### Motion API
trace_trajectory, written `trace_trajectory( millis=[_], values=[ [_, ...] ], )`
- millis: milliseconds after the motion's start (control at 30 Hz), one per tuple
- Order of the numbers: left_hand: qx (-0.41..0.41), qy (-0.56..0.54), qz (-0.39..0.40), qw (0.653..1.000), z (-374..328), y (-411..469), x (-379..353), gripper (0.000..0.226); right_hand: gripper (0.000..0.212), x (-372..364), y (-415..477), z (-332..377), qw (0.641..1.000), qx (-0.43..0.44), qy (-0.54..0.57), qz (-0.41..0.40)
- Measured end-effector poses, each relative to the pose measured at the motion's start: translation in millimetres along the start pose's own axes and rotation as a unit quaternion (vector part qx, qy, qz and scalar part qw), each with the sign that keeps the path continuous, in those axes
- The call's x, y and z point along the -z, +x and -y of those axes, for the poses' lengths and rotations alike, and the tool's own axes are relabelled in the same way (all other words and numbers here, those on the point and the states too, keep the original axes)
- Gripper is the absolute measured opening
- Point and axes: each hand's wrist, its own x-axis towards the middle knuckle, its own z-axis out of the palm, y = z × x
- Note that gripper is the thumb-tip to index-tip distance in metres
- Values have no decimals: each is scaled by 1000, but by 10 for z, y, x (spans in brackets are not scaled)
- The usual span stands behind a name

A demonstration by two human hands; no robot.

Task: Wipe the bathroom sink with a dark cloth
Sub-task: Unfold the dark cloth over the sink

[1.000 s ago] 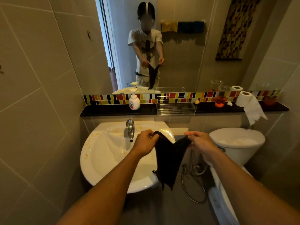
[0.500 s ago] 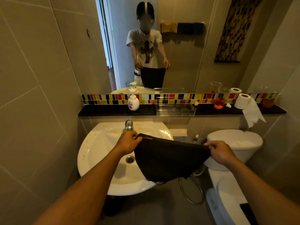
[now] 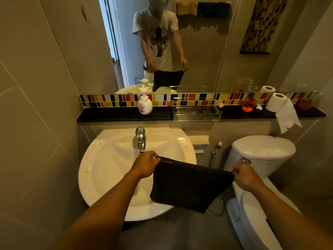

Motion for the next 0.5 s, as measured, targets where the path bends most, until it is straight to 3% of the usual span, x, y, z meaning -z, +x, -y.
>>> trace_trajectory(
  millis=[167, 367, 500],
  values=[
    [-17, 78, -2, 997, 128, 303, -194, 24, 19, -132, 300, 12, 998, -39, 22, -46],
    [-12, 90, 18, 996, 226, 655, -434, 22, 17, -239, 659, -67, 994, -77, 13, -75],
    [-15, 91, 44, 995, 272, 762, -619, 20, 18, -325, 851, -152, 984, -138, 71, -83]
  ],
)
